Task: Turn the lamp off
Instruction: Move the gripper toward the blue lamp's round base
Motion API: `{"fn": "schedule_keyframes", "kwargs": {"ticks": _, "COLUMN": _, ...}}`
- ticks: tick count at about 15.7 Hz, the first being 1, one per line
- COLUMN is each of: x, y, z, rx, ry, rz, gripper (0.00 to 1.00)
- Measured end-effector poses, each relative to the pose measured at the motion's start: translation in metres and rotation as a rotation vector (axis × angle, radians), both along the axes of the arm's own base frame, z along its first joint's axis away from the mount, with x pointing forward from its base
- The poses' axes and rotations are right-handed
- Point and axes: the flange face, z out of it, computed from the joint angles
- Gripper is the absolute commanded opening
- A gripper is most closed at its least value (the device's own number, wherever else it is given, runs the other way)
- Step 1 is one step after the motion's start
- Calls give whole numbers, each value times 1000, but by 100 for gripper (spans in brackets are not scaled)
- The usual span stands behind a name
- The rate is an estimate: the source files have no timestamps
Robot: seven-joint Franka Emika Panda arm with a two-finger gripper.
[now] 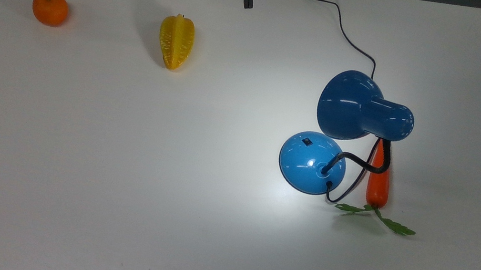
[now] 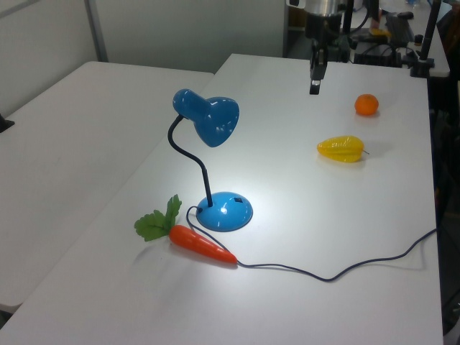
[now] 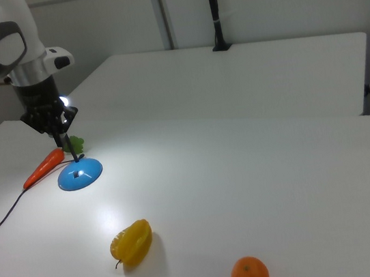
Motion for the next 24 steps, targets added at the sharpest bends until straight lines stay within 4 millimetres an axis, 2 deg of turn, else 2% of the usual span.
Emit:
{"fn": "schedule_keyframes", "kwargs": {"ticks": 8, "x": 32, "y": 28, "z": -51, "rx": 13, "ry": -87, "rz": 17, "gripper": 0}}
{"fn": "schedule_keyframes", "kwargs": {"ticks": 18, "x": 49, "y": 74, "z": -102, "rx": 28, "ry": -153, "rz": 62, "gripper": 0}}
{"fn": "schedule_keyframes", "kwargs": {"ticks": 24, "x": 57, "y": 103, "z": -142, "rx": 49, "ry": -205, "rz": 90, "gripper": 0}}
